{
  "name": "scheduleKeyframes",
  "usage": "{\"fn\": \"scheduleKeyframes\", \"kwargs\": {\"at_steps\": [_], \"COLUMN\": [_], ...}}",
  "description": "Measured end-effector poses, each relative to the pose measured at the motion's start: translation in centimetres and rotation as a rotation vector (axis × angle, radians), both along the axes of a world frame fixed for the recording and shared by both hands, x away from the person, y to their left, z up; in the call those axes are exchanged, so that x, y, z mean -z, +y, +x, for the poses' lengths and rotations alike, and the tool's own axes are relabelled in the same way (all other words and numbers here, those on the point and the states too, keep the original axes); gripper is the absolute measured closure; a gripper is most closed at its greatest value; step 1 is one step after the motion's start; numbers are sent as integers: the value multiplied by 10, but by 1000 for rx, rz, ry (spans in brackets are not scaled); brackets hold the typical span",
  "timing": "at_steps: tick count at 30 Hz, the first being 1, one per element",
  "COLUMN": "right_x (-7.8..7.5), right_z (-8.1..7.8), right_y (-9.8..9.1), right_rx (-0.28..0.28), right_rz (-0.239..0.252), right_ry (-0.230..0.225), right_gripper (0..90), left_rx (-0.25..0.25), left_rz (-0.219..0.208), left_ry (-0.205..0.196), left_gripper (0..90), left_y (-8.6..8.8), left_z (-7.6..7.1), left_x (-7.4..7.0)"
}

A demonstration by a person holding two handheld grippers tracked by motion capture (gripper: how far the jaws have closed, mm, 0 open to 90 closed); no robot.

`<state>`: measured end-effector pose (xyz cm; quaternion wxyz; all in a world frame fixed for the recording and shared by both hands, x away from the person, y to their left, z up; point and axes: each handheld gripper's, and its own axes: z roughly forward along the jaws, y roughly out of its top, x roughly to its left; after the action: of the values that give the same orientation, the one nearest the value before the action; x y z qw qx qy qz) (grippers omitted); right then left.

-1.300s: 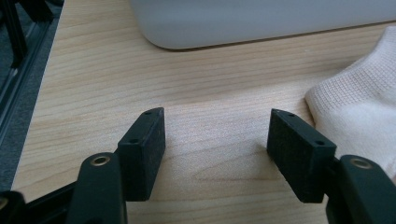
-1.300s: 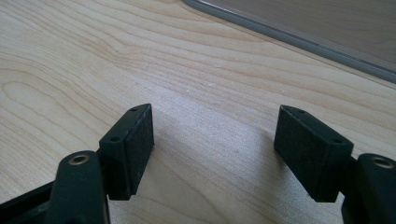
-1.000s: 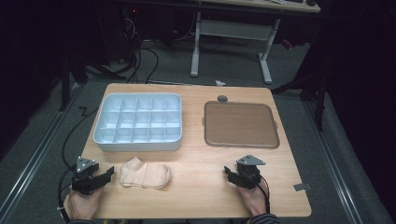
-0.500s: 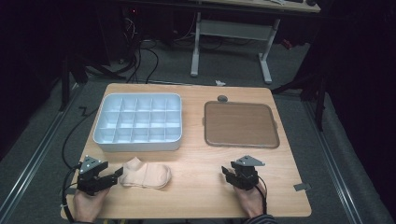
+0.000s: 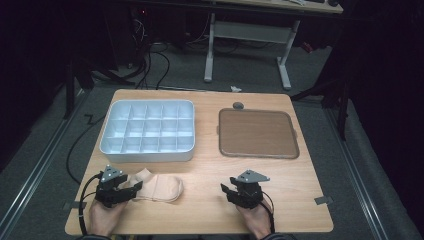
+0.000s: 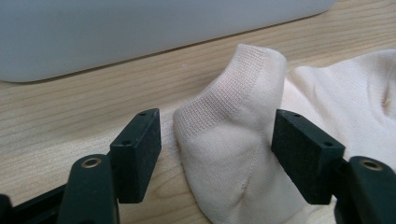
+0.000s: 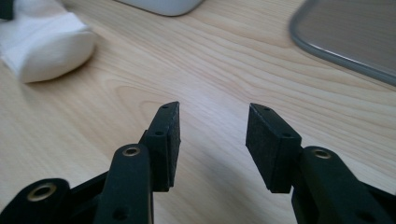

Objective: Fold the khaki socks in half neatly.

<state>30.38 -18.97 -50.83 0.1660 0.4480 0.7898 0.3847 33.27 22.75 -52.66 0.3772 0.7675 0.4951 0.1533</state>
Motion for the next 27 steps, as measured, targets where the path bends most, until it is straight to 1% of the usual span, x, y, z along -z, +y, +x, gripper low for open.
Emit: {"fn": "scheduleKeyframes", "kwargs": {"at_steps": [1,4,6,7,8,14,15,17,18,20,21,22,23,24,25,27], "right_x": [-1,-2,-2,-3,-3,-9,-10,-10,-10,-10,-10,-9,-9,-8,-8,-5], "right_z": [-1,-2,-3,-4,-4,-4,-4,-3,-3,-3,-3,-2,-2,-1,-1,1], "right_y": [4,13,20,27,27,50,59,66,66,78,78,85,85,91,91,99], "right_rx": [-17,-45,-64,-88,-88,-152,-172,-190,-190,-212,-212,-226,-226,-234,-234,-236], "right_rz": [1,7,12,14,14,23,23,23,23,18,18,17,17,18,18,22], "right_ry": [-3,-1,-2,-1,-1,-9,-11,-9,-9,-1,-1,-1,-1,2,2,11], "right_gripper": [547,546,546,546,546,545,545,543,543,537,537,531,531,522,522,507], "left_rx": [-1,-10,-11,-12,-15,-21,-21,-26,-27,-29,-31,-31,-32,-36,-38,-43], "left_rz": [-1,-1,10,17,26,47,53,57,62,70,72,75,76,75,73,74], "left_ry": [1,5,5,5,5,3,2,0,1,-1,-4,-5,-7,-9,-10,-12], "left_gripper": [340,348,353,357,357,365,367,371,371,380,380,388,388,391,391,403], "left_y": [0,-1,-3,-4,-5,-15,-16,-17,-18,-20,-20,-21,-21,-22,-22,-23], "left_z": [0,0,-1,-1,-1,-2,-3,-3,-3,-4,-4,-4,-4,-5,-5,-5], "left_x": [0,1,1,2,2,4,4,4,4,4,4,4,4,4,4,4]}}
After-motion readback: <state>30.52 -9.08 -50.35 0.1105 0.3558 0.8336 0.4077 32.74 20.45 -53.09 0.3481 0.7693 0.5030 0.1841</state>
